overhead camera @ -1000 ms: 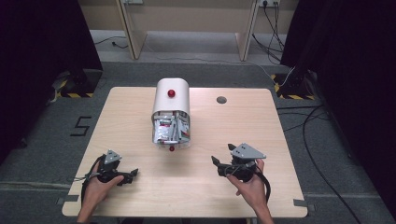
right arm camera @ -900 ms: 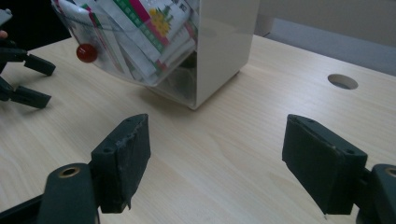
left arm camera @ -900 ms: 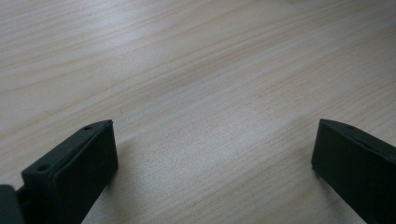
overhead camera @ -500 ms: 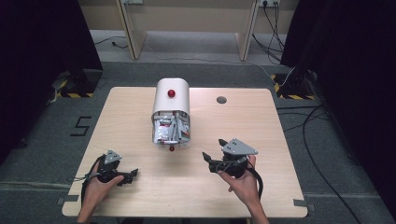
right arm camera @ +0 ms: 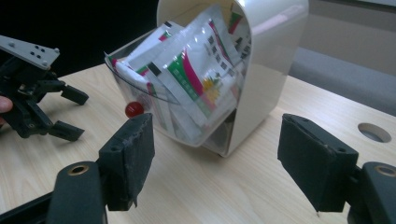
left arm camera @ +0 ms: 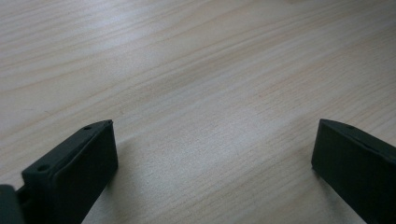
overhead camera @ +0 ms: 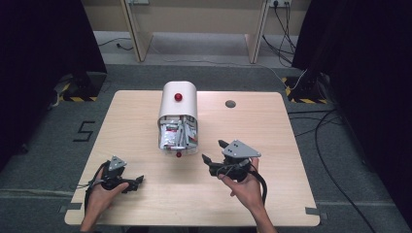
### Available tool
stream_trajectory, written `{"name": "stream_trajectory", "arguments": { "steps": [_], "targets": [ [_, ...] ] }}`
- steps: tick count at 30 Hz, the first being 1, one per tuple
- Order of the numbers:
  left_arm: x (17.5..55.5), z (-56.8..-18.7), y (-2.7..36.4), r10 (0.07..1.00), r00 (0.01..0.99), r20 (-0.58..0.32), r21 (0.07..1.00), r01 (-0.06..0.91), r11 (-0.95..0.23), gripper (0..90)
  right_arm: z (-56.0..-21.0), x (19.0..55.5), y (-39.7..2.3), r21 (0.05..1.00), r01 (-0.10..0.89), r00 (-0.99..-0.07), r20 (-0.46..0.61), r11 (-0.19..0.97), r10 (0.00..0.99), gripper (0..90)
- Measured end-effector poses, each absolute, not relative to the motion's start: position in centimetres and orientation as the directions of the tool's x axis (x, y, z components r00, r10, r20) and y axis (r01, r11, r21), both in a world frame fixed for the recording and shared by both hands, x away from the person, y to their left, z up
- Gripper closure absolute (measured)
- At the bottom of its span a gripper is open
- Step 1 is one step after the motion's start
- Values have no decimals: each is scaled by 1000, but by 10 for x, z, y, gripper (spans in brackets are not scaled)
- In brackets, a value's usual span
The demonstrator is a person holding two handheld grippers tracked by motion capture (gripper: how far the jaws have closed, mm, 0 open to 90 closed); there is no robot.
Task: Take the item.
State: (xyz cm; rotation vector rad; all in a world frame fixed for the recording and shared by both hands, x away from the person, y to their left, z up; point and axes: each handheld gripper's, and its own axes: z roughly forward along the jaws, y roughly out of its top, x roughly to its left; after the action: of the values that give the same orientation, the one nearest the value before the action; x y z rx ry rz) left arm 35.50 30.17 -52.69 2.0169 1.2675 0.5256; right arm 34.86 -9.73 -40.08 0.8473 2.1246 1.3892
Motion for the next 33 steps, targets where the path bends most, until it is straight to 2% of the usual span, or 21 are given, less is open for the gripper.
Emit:
{"name": "stream_trajectory", "arguments": {
  "steps": [26, 33],
  "targets": [
    [355, -527, 302, 896, 444, -20, 731, 618, -289, 0, -389, 367, -47, 919, 205, -737, -82, 338, 671, 324],
    [355, -527, 302, 896, 444, -20, 731, 618, -289, 0, -388, 373, -41, 917, 196, -735, -98, 349, 671, 374]
  ]
}}
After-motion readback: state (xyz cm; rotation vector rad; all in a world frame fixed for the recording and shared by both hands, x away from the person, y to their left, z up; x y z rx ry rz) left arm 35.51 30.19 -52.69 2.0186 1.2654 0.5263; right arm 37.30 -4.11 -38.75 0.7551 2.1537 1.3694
